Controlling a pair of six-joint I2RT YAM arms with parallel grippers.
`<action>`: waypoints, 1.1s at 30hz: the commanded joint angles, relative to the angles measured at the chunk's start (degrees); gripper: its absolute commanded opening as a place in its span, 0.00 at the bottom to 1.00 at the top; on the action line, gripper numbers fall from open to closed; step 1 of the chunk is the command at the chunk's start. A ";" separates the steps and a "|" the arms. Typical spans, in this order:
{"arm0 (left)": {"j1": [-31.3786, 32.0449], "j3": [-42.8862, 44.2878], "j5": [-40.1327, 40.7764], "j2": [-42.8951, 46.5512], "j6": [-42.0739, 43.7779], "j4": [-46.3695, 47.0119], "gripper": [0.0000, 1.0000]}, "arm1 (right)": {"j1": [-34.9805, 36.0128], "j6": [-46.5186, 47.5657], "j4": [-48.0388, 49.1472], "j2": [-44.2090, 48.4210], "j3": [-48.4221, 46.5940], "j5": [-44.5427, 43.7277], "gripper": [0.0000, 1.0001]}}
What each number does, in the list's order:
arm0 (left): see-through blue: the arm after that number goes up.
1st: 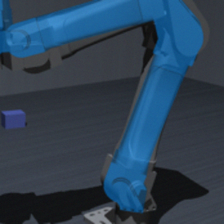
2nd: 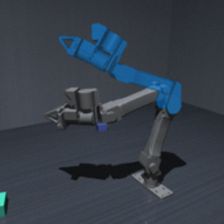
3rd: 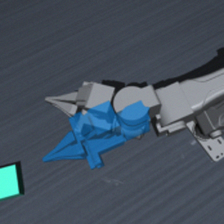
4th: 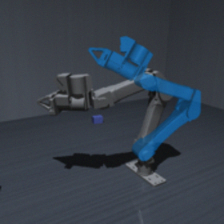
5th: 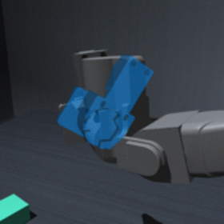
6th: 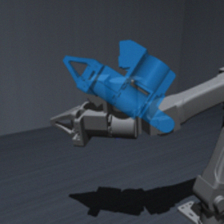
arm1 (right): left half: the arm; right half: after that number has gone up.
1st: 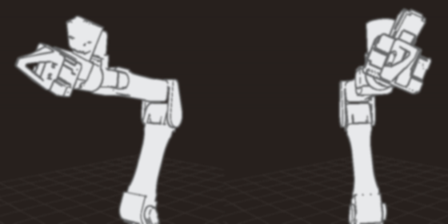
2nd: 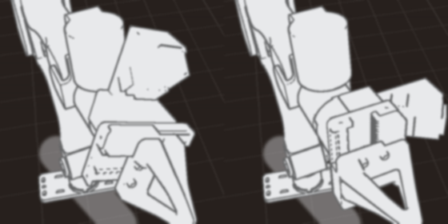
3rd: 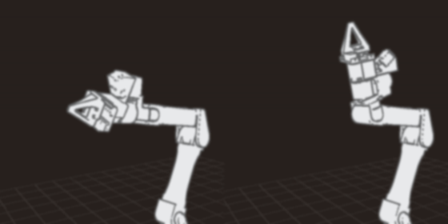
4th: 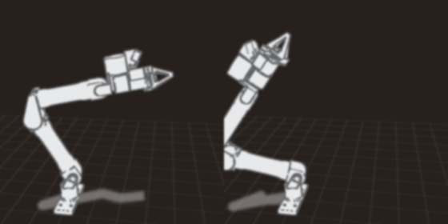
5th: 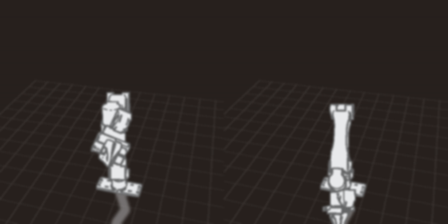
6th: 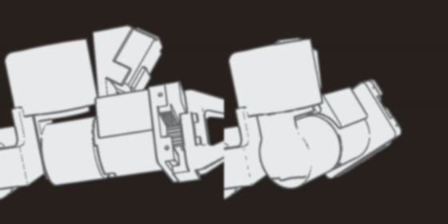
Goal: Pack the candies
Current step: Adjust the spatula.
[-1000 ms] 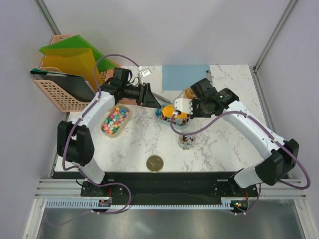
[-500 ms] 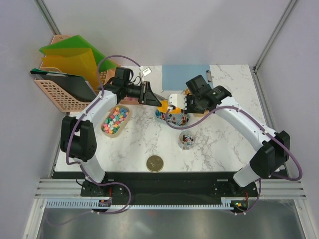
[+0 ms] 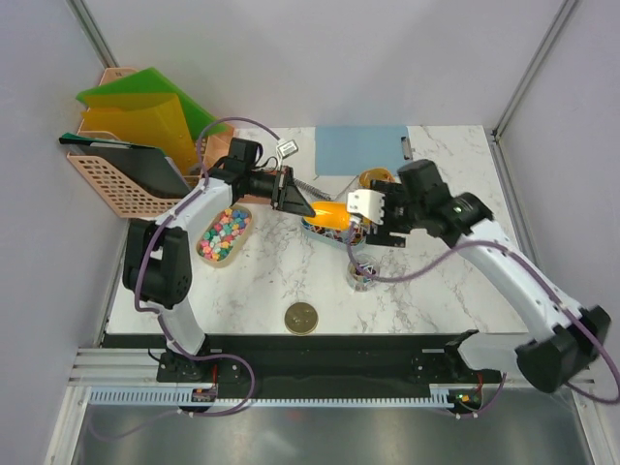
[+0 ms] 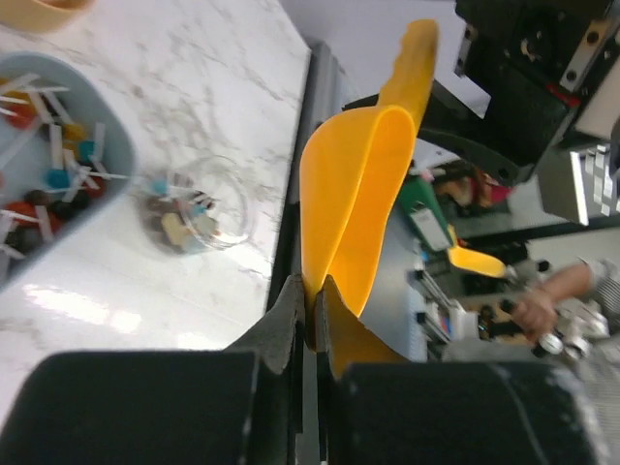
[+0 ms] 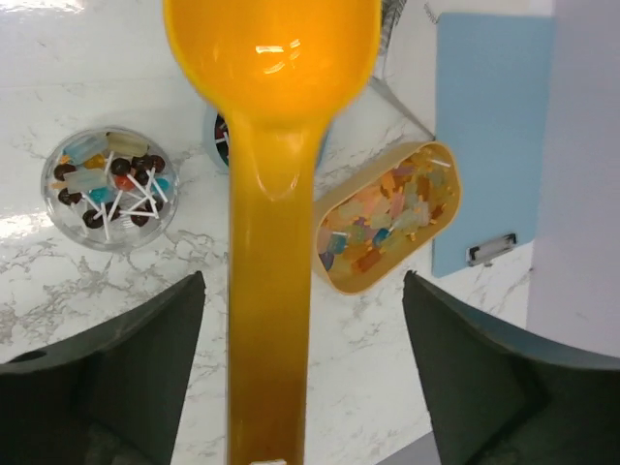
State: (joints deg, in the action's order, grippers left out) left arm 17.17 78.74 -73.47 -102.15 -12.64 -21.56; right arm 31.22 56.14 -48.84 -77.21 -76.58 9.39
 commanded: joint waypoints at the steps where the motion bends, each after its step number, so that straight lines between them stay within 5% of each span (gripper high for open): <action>1: -0.11 -3.23 -18.43 -1.03 3.23 2.05 0.02 | -5.18 0.55 8.47 13.19 9.55 17.21 0.92; 6: -0.56 -5.09 -23.91 -2.53 4.74 2.23 0.02 | -11.53 -0.41 8.41 24.47 16.02 31.46 0.91; 13: -0.47 -5.87 -24.09 -2.26 -1.32 7.76 0.02 | -18.38 -4.73 2.65 15.88 6.64 47.19 0.84; 19: -0.38 -6.40 -24.00 -2.44 -6.24 13.47 0.02 | -19.44 10.91 -13.38 6.29 -0.24 49.67 0.80; 33: 1.81 -6.23 -23.82 -3.32 -12.05 19.98 0.02 | -19.53 12.95 -11.55 2.94 -0.59 53.54 0.74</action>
State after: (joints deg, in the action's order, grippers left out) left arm 17.87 72.44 -83.09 -105.30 -21.67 -4.99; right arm 11.84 67.37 -60.90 -73.97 -74.85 57.43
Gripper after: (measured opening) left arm 0.047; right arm 0.745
